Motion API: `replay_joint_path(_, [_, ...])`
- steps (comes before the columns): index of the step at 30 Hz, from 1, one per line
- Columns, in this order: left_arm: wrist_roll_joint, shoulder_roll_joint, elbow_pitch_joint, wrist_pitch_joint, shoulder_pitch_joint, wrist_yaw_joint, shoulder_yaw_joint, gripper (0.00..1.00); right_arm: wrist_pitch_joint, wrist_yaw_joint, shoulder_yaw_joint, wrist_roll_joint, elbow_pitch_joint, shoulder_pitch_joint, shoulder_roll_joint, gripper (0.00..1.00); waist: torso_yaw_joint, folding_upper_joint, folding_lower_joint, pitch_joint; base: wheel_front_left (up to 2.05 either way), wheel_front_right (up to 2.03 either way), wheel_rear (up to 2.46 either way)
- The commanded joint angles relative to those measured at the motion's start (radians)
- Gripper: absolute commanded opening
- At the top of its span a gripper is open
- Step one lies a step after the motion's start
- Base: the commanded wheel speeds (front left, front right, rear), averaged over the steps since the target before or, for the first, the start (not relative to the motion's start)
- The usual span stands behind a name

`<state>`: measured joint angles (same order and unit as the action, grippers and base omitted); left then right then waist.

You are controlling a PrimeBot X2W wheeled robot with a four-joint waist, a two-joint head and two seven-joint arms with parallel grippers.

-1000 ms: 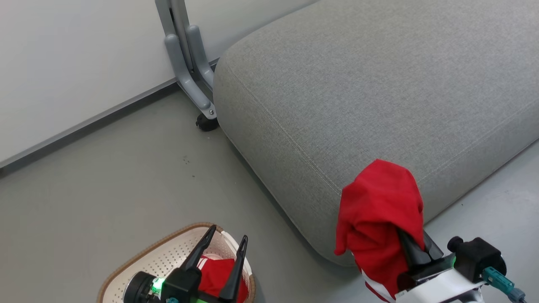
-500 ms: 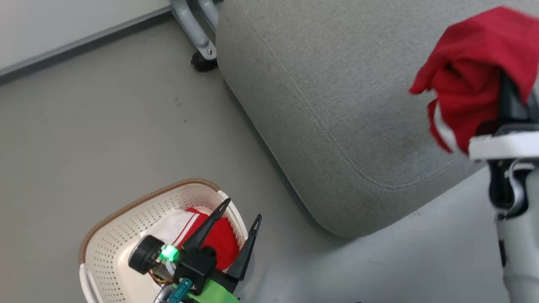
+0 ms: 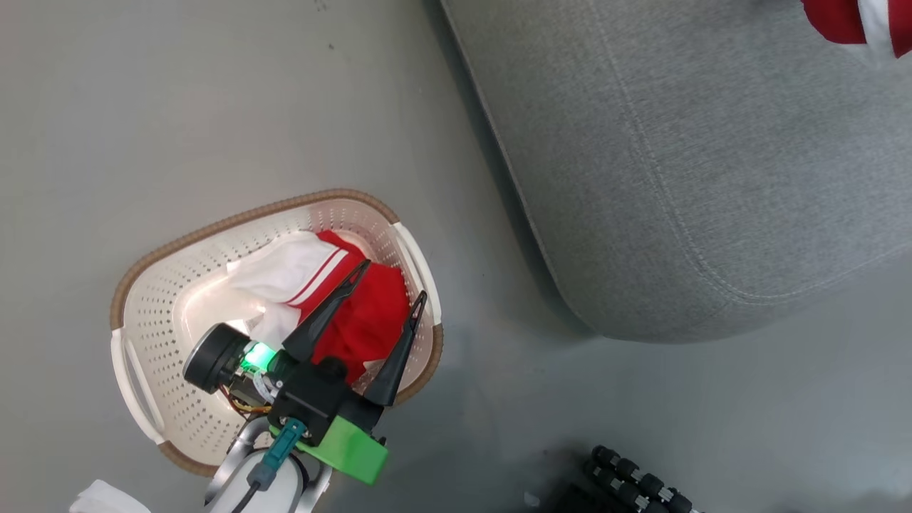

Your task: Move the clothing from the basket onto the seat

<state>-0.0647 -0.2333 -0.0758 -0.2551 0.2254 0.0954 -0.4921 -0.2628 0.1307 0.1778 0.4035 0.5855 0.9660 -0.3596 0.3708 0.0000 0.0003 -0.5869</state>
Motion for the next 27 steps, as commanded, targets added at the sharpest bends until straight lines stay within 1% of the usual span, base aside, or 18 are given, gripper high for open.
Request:
replay_joint_path(1, [0.007,-0.009,-0.001,0.003,0.026,-0.001,-0.004,1.0,-0.003,0.0,-0.006,-0.005,0.033,0.016,-0.007,0.0,-0.072,0.0,-0.0003,-0.108,0.0,0.0,0.0])
replay_joint_path(5, [0.014,-0.014,-0.007,0.002,0.04,-0.007,-0.004,1.0,-0.003,0.0,-0.004,-0.032,0.137,0.018,-0.003,0.0,-0.08,0.0,-0.0003,-0.12,0.0,0.0,0.0])
replay_joint_path(9, [0.012,-0.006,-0.012,0.001,0.053,-0.012,-0.007,1.0,-0.003,0.0,0.043,-0.067,0.206,-0.005,0.012,0.0,-0.084,0.0,-0.0003,-0.122,0.0,0.0,0.0])
replay_joint_path(10, [0.01,-0.005,-0.015,0.001,0.056,-0.013,-0.008,1.0,-0.003,0.0,0.054,-0.075,0.213,-0.012,0.02,0.03,-0.084,0.0,-0.0003,-0.12,0.0,0.0,0.0])
replay_joint_path(11, [0.009,-0.004,-0.017,0.0,0.058,-0.014,-0.008,1.0,-0.003,0.0,0.065,-0.081,0.217,-0.021,0.028,0.16,-0.084,0.0,-0.0003,-0.117,0.0,0.0,0.0])
replay_joint_path(12, [0.005,-0.004,-0.022,0.0,0.058,-0.015,-0.008,1.0,-0.003,0.0,0.082,-0.089,0.222,-0.033,0.036,0.32,-0.084,0.0,-0.0003,-0.112,0.0,0.0,0.0])
replay_joint_path(13, [0.003,-0.003,-0.029,-0.001,0.057,-0.015,-0.01,1.0,-0.003,0.0,0.104,-0.101,0.223,-0.046,0.039,0.98,-0.084,0.0,-0.0003,-0.105,0.0,0.0,0.0])
replay_joint_path(14, [0.0,-0.001,-0.033,-0.001,0.057,-0.014,-0.012,1.0,-0.003,0.0,0.125,-0.112,0.218,-0.055,0.04,1.0,-0.085,0.0,-0.0003,-0.099,0.0,0.0,0.0])
replay_joint_path(18, [-0.011,0.014,-0.056,-0.006,0.055,-0.013,-0.019,1.0,-0.003,-0.001,0.2,-0.173,0.161,-0.133,0.086,1.0,-0.092,0.0,-0.0003,-0.054,0.0,0.0,0.0])
replay_joint_path(21, [-0.03,0.034,-0.081,-0.01,0.047,-0.01,-0.026,1.0,-0.003,-0.001,0.252,-0.214,0.079,-0.229,0.12,1.0,-0.105,0.0,-0.0003,0.001,0.0,0.0,0.0])
replay_joint_path(24, [-0.05,0.063,-0.102,-0.01,0.041,-0.006,-0.025,1.0,-0.003,0.0,0.24,-0.233,0.017,-0.336,0.165,1.0,-0.12,0.0,-0.0003,0.058,0.0,0.0,0.0])
replay_joint_path(25, [-0.068,0.082,-0.11,-0.011,0.033,-0.005,-0.016,1.0,-0.003,0.0,0.236,-0.243,-0.034,-0.406,0.186,1.0,-0.132,0.0,-0.0003,0.097,0.0,0.0,0.0])
replay_joint_path(27, [-0.082,0.098,-0.116,-0.011,0.023,-0.004,-0.007,1.0,-0.003,-0.001,0.211,-0.232,-0.079,-0.478,0.215,1.0,-0.147,0.0,-0.0003,0.137,0.0,0.0,0.0])
